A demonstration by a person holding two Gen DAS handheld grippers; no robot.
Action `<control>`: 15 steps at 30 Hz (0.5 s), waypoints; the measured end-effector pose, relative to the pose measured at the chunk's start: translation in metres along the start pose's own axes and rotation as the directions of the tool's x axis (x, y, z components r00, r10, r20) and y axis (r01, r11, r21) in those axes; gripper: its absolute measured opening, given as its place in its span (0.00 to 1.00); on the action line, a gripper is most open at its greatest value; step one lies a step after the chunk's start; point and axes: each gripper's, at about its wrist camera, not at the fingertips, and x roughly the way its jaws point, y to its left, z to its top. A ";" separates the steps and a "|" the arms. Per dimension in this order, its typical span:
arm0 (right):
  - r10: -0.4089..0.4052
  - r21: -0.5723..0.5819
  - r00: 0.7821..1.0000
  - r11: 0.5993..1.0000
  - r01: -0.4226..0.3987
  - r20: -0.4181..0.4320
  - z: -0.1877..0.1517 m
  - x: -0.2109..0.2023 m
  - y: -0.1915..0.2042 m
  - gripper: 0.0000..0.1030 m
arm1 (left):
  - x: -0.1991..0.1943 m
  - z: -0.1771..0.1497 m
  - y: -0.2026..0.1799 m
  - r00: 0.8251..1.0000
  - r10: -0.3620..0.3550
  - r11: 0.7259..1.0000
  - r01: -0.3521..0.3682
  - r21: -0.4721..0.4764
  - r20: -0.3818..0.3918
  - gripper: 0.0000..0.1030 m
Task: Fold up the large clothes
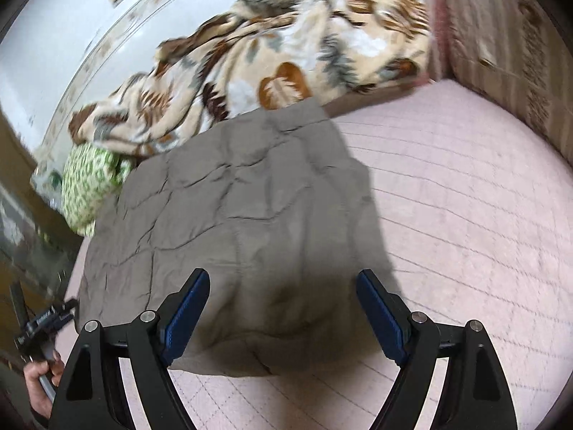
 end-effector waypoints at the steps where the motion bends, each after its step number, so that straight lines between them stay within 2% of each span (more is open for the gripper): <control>1: 0.002 0.030 1.000 1.000 -0.002 0.002 0.000 -0.004 -0.007 0.85 | -0.001 -0.001 0.007 1.000 -0.015 1.000 0.014 -0.025 -0.013 0.80; 5: 0.004 0.138 1.000 0.990 -0.003 -0.007 -0.009 -0.016 -0.028 0.85 | -0.004 -0.010 0.035 0.993 -0.094 0.984 0.083 -0.159 -0.066 0.80; 9: 0.045 0.274 0.999 0.961 -0.040 -0.015 -0.026 -0.025 -0.051 0.85 | -0.007 -0.029 0.056 0.975 -0.199 0.942 0.163 -0.292 -0.096 0.80; 12: 0.091 0.372 0.996 0.925 -0.083 -0.003 -0.042 -0.034 -0.069 0.85 | -0.009 -0.040 0.054 0.960 -0.262 0.922 0.218 -0.321 -0.102 0.80; 15: 0.141 0.438 0.990 0.889 -0.133 0.014 -0.053 -0.038 -0.082 0.85 | -0.011 -0.041 0.048 0.953 -0.289 0.915 0.248 -0.318 -0.089 0.80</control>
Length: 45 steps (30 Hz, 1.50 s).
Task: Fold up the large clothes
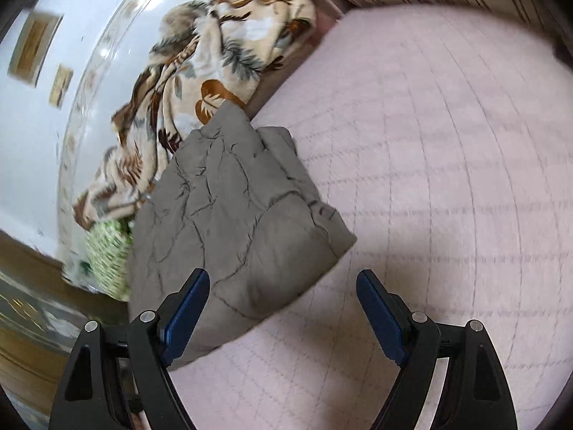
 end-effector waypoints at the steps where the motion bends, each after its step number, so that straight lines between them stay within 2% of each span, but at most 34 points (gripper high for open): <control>1: 0.007 0.011 1.000 1.000 -0.007 0.000 0.000 0.000 -0.003 0.85 | 0.002 0.001 -0.003 1.000 -0.004 1.000 0.004 0.006 0.002 0.80; 10: 0.043 0.042 0.999 0.998 -0.042 -0.016 0.005 0.022 -0.001 0.86 | 0.027 0.010 -0.012 1.000 0.008 1.000 -0.008 0.007 -0.011 0.80; 18: 0.059 0.130 0.998 0.990 -0.053 -0.038 0.001 0.059 -0.006 0.87 | 0.047 0.010 -0.015 0.999 0.037 0.999 -0.036 0.022 -0.020 0.82; 23: 0.028 0.164 1.000 0.986 -0.027 -0.007 0.006 0.077 -0.010 0.87 | 0.058 0.009 -0.015 0.999 0.043 0.999 -0.043 0.013 -0.008 0.86; 26: 0.008 0.147 1.000 0.989 -0.011 0.022 0.010 0.085 -0.004 0.94 | 0.064 0.011 -0.014 0.999 0.045 0.999 -0.045 0.007 -0.006 0.89; 30: -0.027 0.096 0.999 0.995 0.024 0.034 0.015 0.093 0.004 0.93 | 0.066 0.010 -0.018 0.998 0.058 0.998 -0.059 0.023 0.020 0.90; 33: -0.045 0.056 0.998 0.997 0.043 0.041 0.017 0.094 0.007 0.79 | 0.068 0.007 -0.023 0.995 0.071 0.997 -0.074 0.037 0.064 0.88; 36: -0.060 0.001 0.997 0.998 0.060 0.054 0.017 0.092 0.014 0.64 | 0.067 0.005 -0.034 0.989 0.101 0.990 -0.111 0.084 0.105 0.74; 39: -0.112 -0.117 0.990 0.986 0.121 0.083 0.015 0.087 0.036 0.56 | 0.062 0.002 -0.044 0.982 0.123 0.980 -0.143 0.138 0.145 0.63; 42: -0.166 -0.247 0.979 0.950 0.192 0.121 0.010 0.085 0.057 0.50 | 0.059 0.001 -0.054 0.972 0.144 0.964 -0.180 0.196 0.184 0.55; 45: -0.208 -0.357 0.965 0.899 0.254 0.162 0.004 0.084 0.075 0.46 | 0.057 0.000 -0.063 0.962 0.168 0.944 -0.220 0.245 0.217 0.52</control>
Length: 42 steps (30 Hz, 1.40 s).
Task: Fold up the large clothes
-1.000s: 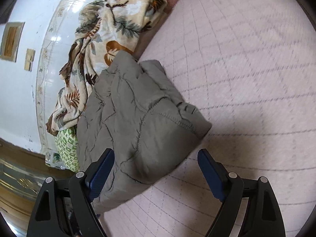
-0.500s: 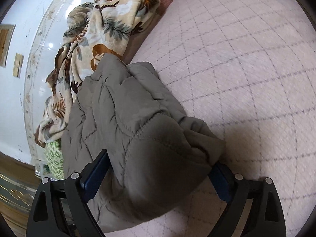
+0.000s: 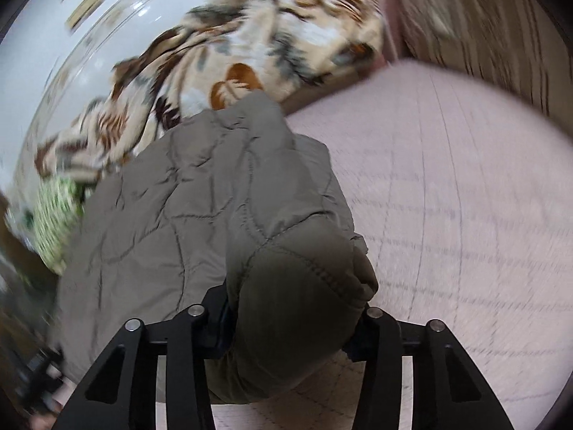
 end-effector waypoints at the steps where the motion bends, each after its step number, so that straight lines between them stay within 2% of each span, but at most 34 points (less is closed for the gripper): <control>1: -0.015 -0.032 1.000 0.999 0.015 0.009 0.000 -0.002 0.005 0.45 | -0.001 0.000 -0.001 1.000 0.008 1.000 -0.008 0.014 0.005 0.52; 6: -0.111 -0.225 0.991 0.966 0.126 0.076 -0.003 -0.010 0.034 0.43 | -0.007 0.002 -0.014 0.997 0.057 0.993 -0.062 0.105 0.050 0.49; 11: -0.172 -0.377 0.971 0.899 0.224 0.166 -0.007 -0.019 0.061 0.42 | -0.020 0.002 -0.027 0.987 0.093 0.972 -0.118 0.204 0.127 0.46; 18: -0.211 -0.506 0.937 0.797 0.331 0.279 -0.014 -0.030 0.089 0.40 | -0.035 -0.004 -0.050 0.957 0.144 0.916 -0.225 0.333 0.251 0.44; 20: -0.216 -0.532 0.926 0.768 0.357 0.309 -0.017 -0.032 0.094 0.40 | -0.038 -0.004 -0.053 0.954 0.144 0.911 -0.232 0.342 0.263 0.43; 25: -0.203 -0.566 0.908 0.725 0.392 0.367 -0.020 -0.044 0.106 0.40 | -0.050 -0.002 -0.056 0.947 0.136 0.904 -0.239 0.353 0.291 0.43; 30: -0.170 -0.582 0.900 0.711 0.395 0.402 -0.021 -0.062 0.114 0.40 | -0.073 -0.001 -0.061 0.940 0.111 0.903 -0.231 0.363 0.323 0.42; 34: -0.138 -0.585 0.900 0.717 0.379 0.414 -0.022 -0.083 0.116 0.40 | -0.096 -0.004 -0.062 0.934 0.083 0.901 -0.219 0.374 0.347 0.42; 37: -0.107 -0.586 0.897 0.722 0.367 0.430 -0.025 -0.105 0.116 0.40 | -0.117 -0.009 -0.059 0.931 0.060 0.903 -0.204 0.377 0.361 0.42; 42: -0.062 -0.607 0.889 0.709 0.358 0.453 -0.038 -0.142 0.119 0.40 | -0.150 -0.018 -0.053 0.926 0.037 0.911 -0.186 0.369 0.375 0.42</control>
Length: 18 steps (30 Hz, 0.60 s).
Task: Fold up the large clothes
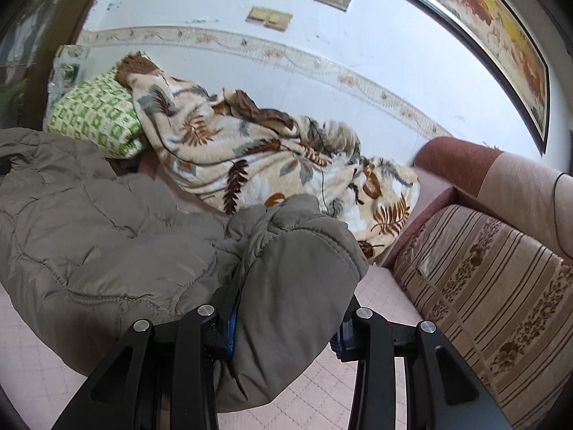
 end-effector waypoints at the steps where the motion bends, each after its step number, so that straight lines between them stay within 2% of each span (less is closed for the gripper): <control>1: 0.005 -0.002 1.000 1.000 -0.005 0.003 -0.001 -0.006 -0.001 0.40 | -0.005 -0.001 0.001 1.000 -0.001 1.000 0.001 -0.004 0.001 0.42; 6: 0.028 0.003 1.000 1.000 -0.028 0.002 -0.014 -0.038 -0.004 0.40 | -0.040 -0.027 0.005 1.000 -0.005 1.000 0.005 -0.003 -0.006 0.42; 10: 0.040 0.018 0.999 0.999 -0.040 -0.020 -0.036 -0.060 -0.006 0.40 | -0.056 -0.058 0.011 0.998 -0.011 1.000 0.010 -0.018 -0.055 0.42; 13: 0.076 0.052 0.993 0.996 -0.072 -0.093 -0.059 -0.059 -0.008 0.40 | -0.054 -0.082 0.013 0.992 0.000 1.000 -0.001 -0.009 -0.122 0.44; 16: 0.140 0.145 0.972 0.983 -0.113 -0.189 -0.083 -0.046 -0.016 0.41 | -0.045 -0.103 0.019 0.979 -0.004 1.000 -0.001 -0.026 -0.202 0.47; 18: 0.180 0.195 0.950 0.972 -0.132 -0.256 -0.102 -0.035 -0.020 0.43 | -0.036 -0.116 0.028 0.965 -0.031 0.997 0.010 -0.082 -0.262 0.49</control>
